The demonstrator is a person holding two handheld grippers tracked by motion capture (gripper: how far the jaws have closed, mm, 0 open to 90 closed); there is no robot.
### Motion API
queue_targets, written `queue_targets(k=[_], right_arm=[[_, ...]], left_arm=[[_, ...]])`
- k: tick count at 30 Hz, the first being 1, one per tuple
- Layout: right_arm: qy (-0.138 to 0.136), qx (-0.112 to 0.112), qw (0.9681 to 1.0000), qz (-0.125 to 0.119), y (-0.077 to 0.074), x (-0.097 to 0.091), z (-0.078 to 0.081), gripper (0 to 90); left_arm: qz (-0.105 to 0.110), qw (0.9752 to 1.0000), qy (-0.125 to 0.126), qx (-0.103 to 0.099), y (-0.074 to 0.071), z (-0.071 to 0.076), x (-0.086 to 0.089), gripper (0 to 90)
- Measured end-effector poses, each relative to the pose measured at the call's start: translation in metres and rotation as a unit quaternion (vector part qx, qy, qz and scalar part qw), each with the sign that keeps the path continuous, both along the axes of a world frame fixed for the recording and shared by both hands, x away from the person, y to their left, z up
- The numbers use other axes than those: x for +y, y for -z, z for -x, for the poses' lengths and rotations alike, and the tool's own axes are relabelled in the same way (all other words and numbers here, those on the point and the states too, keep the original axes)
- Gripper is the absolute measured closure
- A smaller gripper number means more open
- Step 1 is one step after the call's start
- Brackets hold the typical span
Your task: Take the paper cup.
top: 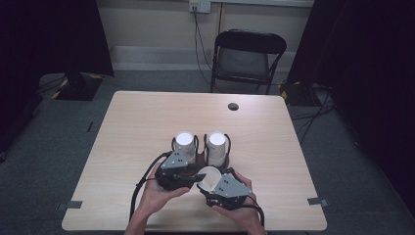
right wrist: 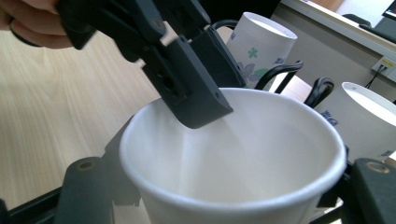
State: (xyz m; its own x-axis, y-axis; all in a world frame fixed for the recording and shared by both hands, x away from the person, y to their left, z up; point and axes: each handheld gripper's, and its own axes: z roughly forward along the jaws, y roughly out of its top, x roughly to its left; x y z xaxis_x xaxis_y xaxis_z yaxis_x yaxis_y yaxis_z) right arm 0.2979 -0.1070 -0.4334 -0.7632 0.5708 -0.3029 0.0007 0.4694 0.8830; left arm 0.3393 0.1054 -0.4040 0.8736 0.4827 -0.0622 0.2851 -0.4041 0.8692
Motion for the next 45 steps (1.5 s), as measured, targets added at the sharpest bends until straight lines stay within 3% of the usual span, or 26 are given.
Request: queue_targets(k=[14,21,24,30,39,45], right_arm=[[0.011,0.028,0.9992,-0.025,0.002,-0.005,-0.005,29.6],[0.017,0.043,0.9984,-0.030,0.005,-0.008,-0.006,29.5],[0.029,0.052,0.9976,-0.035,0.007,-0.010,-0.008,29.5],[0.042,0.074,0.9943,-0.064,0.011,-0.021,-0.013,29.6],[0.068,0.083,0.9902,-0.089,0.015,-0.035,-0.015,29.7],[0.082,0.083,0.9883,-0.098,0.015,-0.044,-0.015,29.7]], left_arm=[[0.036,0.9988,-0.032,-0.006,0.007,0.003,0.008,38.9],[0.063,0.9966,-0.051,0.007,0.013,0.005,0.014,32.1],[0.058,0.9964,-0.061,0.000,0.016,0.007,0.016,31.8],[0.071,0.9952,-0.064,-0.017,0.022,0.012,0.024,27.3],[0.100,0.9909,-0.089,-0.015,0.032,0.016,0.047,18.9],[0.106,0.9875,-0.115,-0.019,0.039,0.018,0.065,15.8]])
